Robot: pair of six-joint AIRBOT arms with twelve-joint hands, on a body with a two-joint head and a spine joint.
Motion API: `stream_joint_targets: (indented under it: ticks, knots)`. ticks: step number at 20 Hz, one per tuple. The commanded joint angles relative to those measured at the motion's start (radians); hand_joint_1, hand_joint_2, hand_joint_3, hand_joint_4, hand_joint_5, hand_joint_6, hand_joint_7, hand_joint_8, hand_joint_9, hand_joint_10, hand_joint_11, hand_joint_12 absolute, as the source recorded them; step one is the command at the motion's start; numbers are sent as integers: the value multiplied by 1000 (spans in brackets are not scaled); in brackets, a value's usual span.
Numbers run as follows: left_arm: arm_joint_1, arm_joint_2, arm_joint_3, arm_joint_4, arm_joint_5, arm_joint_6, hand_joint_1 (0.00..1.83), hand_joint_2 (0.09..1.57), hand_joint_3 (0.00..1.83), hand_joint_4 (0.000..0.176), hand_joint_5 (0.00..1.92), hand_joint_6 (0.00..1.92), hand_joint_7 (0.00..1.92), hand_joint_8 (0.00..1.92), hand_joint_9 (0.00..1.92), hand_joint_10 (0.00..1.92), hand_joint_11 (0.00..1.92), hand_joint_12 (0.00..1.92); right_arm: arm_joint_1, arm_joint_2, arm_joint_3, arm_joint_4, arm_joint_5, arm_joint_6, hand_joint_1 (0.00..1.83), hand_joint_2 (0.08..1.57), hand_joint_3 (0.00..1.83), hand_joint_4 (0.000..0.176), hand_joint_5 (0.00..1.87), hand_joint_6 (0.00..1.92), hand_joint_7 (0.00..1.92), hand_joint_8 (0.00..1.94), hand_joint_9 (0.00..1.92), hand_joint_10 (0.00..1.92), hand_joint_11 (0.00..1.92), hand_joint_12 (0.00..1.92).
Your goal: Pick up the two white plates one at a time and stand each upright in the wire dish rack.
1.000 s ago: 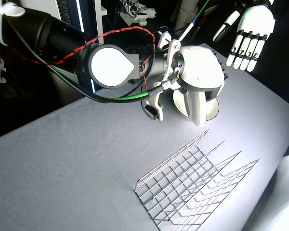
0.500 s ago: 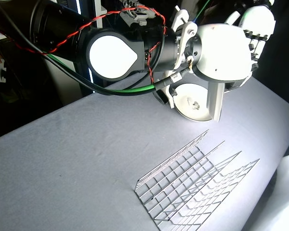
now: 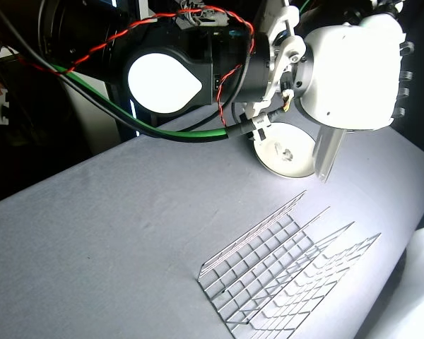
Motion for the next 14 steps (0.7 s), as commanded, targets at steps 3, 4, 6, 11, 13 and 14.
stream_joint_targets:
  ticks: [3,4,6,11,13,14]
  knots:
    - [3,-1,5,-67,33,-1,0,1208,0,0,9,3,0,0,0,0,0,0,19,7,29,40,136,15,1384,1093,0,0,881,990,1044,883,1036,1043,982,1060]
    - [12,-5,5,-69,38,-1,0,1215,2,0,12,4,0,0,0,0,0,0,19,8,38,43,135,15,1383,1097,1,0,870,1008,1034,883,1029,1066,974,1059]
    - [51,-22,5,-97,45,-1,0,1214,1,0,11,3,0,0,0,0,0,0,18,19,52,52,129,15,1388,1078,0,0,930,946,1073,840,1052,997,987,1045]
    - [153,-52,0,-171,54,11,0,1216,2,0,0,0,0,0,0,0,0,0,4,56,54,69,121,13,1385,1088,1,0,915,967,1041,889,1031,1036,964,1048]
    - [197,-59,0,-246,54,35,0,1218,2,0,15,6,0,0,0,0,0,0,-3,75,54,69,115,12,1387,1081,2,0,917,989,1072,845,1032,1005,947,1045]
    - [210,-61,0,-277,54,48,0,1211,0,0,2,0,0,0,0,0,0,0,-7,81,54,68,114,11,1385,1087,0,0,904,1012,1061,857,1028,1015,937,1052]
